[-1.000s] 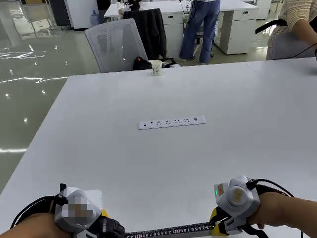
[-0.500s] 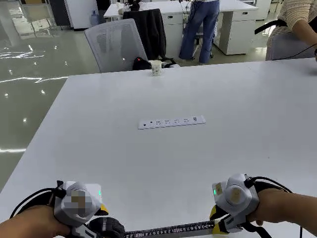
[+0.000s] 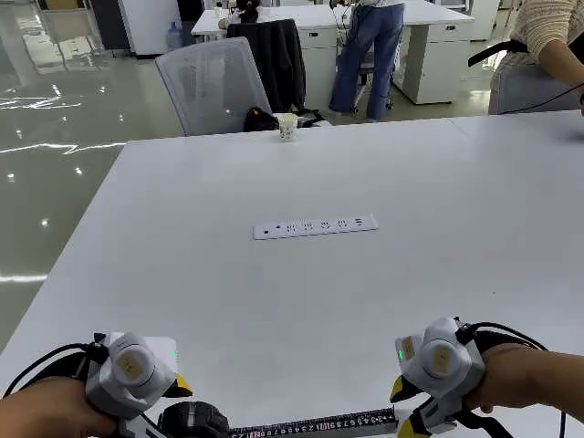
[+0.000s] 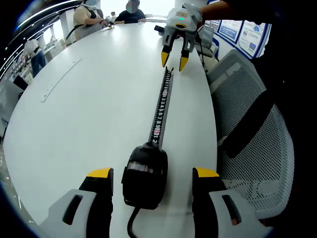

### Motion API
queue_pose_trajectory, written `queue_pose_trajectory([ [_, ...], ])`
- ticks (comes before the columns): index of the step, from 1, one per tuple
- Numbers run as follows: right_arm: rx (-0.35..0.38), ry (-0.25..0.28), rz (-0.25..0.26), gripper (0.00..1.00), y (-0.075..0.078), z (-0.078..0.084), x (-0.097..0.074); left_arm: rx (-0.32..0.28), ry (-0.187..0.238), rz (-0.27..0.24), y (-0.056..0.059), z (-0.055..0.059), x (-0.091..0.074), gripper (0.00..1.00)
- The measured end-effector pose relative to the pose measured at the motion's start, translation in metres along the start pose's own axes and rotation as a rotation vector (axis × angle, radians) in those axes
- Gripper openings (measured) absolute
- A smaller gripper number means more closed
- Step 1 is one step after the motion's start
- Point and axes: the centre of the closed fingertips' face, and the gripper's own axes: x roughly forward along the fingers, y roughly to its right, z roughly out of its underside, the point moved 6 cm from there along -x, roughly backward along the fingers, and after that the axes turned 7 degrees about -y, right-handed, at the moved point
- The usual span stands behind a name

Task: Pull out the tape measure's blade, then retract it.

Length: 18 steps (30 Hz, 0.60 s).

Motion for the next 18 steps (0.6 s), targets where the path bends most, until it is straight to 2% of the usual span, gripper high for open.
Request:
queue_pose_trajectory([
  [7, 0.049, 0.033, 0.006, 0.34, -0.004, 0.002, -0.005, -0.065, 0.044, -0.001, 0.000, 0.002, -0.004, 0.71],
  [14, 0.116, 0.068, 0.024, 0.44, -0.004, 0.006, -0.009, -0.098, 0.061, -0.008, -0.001, 0.004, -0.006, 0.80],
  [18, 0.157, 0.099, 0.043, 0.47, -0.003, 0.008, -0.013, -0.149, 0.085, -0.004, 0.000, 0.004, -0.005, 0.87],
])
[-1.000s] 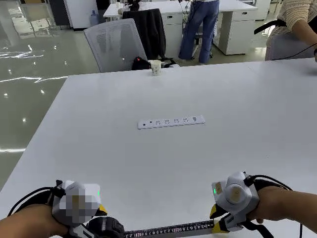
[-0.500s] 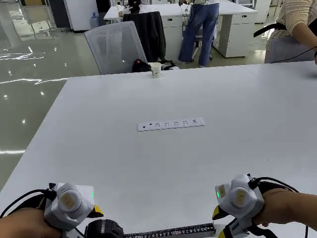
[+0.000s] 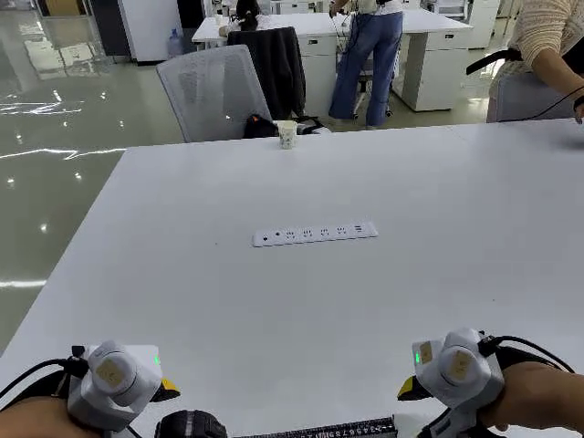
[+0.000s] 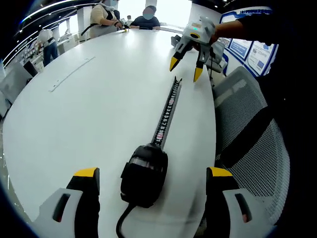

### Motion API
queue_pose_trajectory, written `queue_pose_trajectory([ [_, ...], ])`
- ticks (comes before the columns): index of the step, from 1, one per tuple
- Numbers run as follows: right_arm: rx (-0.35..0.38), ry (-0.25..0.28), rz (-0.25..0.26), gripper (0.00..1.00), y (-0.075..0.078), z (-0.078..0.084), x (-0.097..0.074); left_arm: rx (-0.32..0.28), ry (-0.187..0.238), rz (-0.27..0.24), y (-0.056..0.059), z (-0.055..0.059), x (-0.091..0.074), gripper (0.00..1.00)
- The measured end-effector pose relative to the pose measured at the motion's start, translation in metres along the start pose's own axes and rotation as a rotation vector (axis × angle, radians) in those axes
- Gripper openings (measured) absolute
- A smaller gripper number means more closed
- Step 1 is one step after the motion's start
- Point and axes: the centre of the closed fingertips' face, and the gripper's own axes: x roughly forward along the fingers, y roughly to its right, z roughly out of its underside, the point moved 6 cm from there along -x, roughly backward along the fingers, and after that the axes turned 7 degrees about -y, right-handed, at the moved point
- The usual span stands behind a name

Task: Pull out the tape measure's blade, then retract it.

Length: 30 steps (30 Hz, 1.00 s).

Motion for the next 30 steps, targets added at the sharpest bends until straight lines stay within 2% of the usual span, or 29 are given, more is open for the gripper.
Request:
queue_pose_trajectory([
  [4, 0.052, 0.018, 0.015, 0.53, 0.000, 0.004, -0.002, -0.045, 0.029, -0.004, 0.003, 0.001, 0.003, 0.92],
  [8, 0.092, 0.023, 0.038, 0.60, -0.001, 0.011, -0.002, -0.081, 0.037, -0.007, 0.006, 0.003, 0.006, 0.99],
  [10, 0.110, 0.028, 0.043, 0.64, -0.001, 0.013, -0.002, -0.088, 0.046, -0.011, 0.006, 0.003, 0.007, 0.99],
  [12, 0.140, 0.040, 0.045, 0.71, -0.002, 0.016, -0.002, -0.100, 0.061, -0.021, 0.006, 0.003, 0.007, 0.99],
  [15, 0.169, 0.076, 0.053, 0.85, -0.003, 0.017, -0.003, -0.126, 0.074, -0.044, 0.003, 0.005, 0.006, 0.99],
  [18, 0.200, 0.089, 0.061, 0.86, -0.002, 0.021, -0.007, -0.155, 0.118, -0.076, -0.002, 0.005, 0.004, 0.99],
  [21, 0.249, 0.122, 0.087, 0.93, -0.001, 0.026, -0.010, -0.190, 0.158, -0.101, -0.003, 0.005, 0.000, 0.99],
  [25, 0.279, 0.149, 0.105, 0.99, 0.000, 0.032, -0.012, -0.201, 0.171, -0.122, -0.002, 0.010, -0.001, 0.99],
  [30, 0.316, 0.181, 0.140, 0.99, 0.000, 0.040, -0.016, -0.243, 0.203, -0.135, -0.002, 0.015, -0.002, 0.99],
])
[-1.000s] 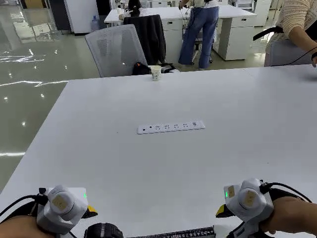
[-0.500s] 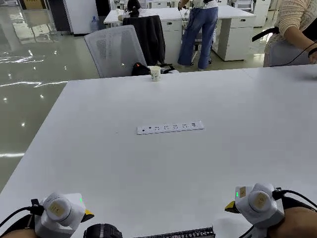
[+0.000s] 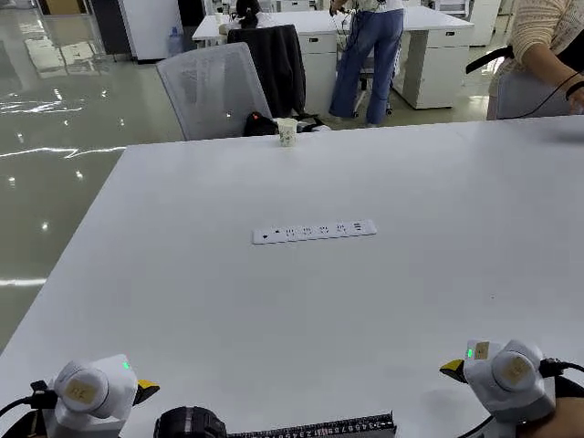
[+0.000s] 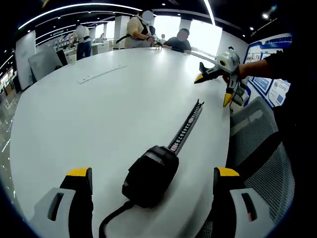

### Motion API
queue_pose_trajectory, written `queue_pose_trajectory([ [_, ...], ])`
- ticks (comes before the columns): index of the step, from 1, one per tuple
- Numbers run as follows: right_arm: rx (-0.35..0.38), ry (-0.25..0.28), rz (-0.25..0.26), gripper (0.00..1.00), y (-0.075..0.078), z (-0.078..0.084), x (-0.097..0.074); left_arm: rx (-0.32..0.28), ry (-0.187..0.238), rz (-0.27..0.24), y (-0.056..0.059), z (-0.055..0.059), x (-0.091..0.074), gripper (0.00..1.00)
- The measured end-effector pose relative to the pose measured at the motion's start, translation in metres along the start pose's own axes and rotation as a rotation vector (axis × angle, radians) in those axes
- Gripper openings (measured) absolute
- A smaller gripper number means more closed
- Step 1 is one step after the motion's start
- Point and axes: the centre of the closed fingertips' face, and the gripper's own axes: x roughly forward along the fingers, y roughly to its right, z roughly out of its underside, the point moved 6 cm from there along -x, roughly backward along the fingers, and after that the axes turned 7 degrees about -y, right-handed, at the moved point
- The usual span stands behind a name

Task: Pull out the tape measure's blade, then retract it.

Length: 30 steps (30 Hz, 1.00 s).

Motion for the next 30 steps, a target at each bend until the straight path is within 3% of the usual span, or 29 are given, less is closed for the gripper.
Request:
queue_pose_trajectory([
  [5, 0.020, 0.011, 0.021, 0.99, -0.002, 0.007, -0.003, 0.005, 0.046, -0.037, -0.001, 0.005, -0.001, 0.99],
  [9, 0.021, 0.023, 0.031, 0.99, -0.006, 0.014, -0.004, -0.022, 0.120, -0.071, -0.002, 0.006, -0.003, 0.99],
  [15, 0.049, 0.047, 0.030, 0.99, -0.009, 0.021, -0.009, -0.088, 0.140, -0.087, 0.002, 0.019, -0.006, 0.99],
  [19, 0.069, 0.102, 0.057, 0.99, -0.010, 0.020, -0.016, -0.104, 0.144, -0.112, 0.004, 0.030, -0.008, 0.99],
  [30, 0.137, 0.155, 0.128, 0.99, -0.021, 0.031, -0.029, -0.154, 0.225, -0.154, 0.008, 0.033, -0.029, 0.99],
])
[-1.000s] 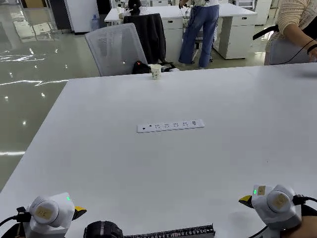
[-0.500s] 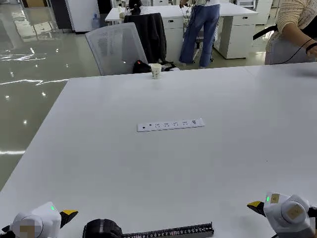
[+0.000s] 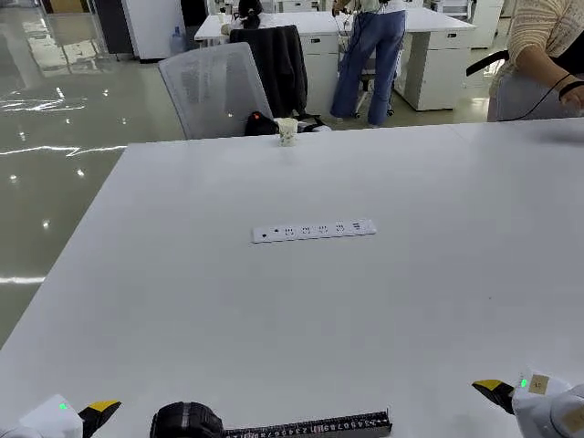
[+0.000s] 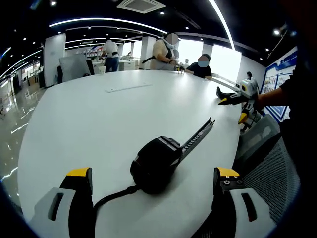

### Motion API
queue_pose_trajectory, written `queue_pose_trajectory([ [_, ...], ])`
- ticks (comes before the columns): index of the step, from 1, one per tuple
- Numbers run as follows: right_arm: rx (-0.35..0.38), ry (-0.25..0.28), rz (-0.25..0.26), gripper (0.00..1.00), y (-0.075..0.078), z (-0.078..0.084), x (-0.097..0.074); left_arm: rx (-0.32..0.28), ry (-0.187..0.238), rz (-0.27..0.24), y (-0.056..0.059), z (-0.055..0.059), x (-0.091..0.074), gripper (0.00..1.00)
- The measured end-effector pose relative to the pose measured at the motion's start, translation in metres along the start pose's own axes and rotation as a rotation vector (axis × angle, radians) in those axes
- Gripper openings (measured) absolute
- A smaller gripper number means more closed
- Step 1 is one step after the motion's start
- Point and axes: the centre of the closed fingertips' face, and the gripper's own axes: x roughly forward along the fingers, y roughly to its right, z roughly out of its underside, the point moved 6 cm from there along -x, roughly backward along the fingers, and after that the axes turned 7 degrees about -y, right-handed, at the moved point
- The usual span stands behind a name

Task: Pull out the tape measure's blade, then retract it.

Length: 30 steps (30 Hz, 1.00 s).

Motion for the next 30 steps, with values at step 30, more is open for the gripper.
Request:
queue_pose_trajectory([
  [30, 0.042, -0.004, 0.007, 0.99, -0.015, 0.017, -0.022, 0.015, -0.016, -0.023, 0.006, 0.011, -0.010, 0.99],
])
